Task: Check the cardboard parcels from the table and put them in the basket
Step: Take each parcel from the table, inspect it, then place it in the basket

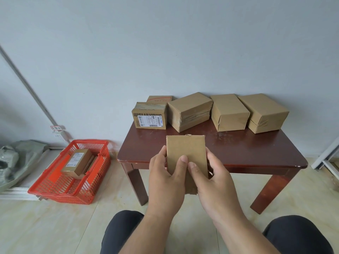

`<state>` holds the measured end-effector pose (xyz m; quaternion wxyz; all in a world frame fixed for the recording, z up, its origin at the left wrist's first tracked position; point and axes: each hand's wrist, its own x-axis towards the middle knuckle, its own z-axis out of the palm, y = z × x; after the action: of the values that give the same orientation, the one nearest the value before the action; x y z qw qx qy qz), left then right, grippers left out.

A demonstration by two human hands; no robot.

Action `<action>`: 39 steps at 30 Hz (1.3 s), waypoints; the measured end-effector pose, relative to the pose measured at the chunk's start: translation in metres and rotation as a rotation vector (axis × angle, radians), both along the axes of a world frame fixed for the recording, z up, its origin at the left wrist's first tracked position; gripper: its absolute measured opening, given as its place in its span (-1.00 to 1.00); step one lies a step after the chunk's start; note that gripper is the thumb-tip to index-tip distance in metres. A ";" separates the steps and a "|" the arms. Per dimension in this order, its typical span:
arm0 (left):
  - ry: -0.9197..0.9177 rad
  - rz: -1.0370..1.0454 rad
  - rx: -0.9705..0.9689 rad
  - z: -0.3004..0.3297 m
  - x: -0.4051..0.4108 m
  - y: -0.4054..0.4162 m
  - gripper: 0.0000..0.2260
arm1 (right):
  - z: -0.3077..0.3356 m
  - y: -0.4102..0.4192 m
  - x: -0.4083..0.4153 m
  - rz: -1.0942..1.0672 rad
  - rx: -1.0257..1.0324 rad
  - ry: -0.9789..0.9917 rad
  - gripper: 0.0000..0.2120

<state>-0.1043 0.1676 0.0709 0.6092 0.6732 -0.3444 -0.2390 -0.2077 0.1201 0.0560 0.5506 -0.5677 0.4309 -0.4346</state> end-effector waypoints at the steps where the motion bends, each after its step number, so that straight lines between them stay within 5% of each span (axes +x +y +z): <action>1: 0.005 -0.009 -0.001 0.001 -0.001 0.001 -0.63 | 0.000 0.000 0.000 -0.004 -0.003 0.007 -0.48; 8: 0.096 -0.014 -0.018 -0.003 -0.012 0.007 -0.61 | 0.006 -0.010 -0.003 -0.089 -0.003 -0.010 -0.81; 12: 0.108 -0.017 -0.034 0.001 -0.008 0.005 -0.69 | 0.005 -0.005 -0.001 -0.078 0.003 0.012 -0.60; 22: 0.083 0.003 -0.033 0.000 -0.008 0.004 -0.71 | 0.002 -0.005 -0.002 -0.086 -0.032 0.064 -0.67; 27: 0.088 -0.023 -0.007 -0.004 -0.012 0.007 -0.61 | 0.003 -0.010 -0.002 -0.144 -0.019 0.092 -0.51; 32: 0.115 0.039 -0.020 0.002 -0.002 0.004 -0.76 | -0.001 0.000 -0.003 -0.089 -0.078 0.084 -0.74; 39: 0.109 0.038 -0.051 0.001 -0.007 0.006 -0.72 | 0.005 -0.005 -0.002 -0.140 0.009 0.050 -0.71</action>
<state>-0.1115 0.1731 0.0721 0.6485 0.6497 -0.3040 -0.2548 -0.2101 0.1154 0.0615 0.5102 -0.5445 0.4852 -0.4559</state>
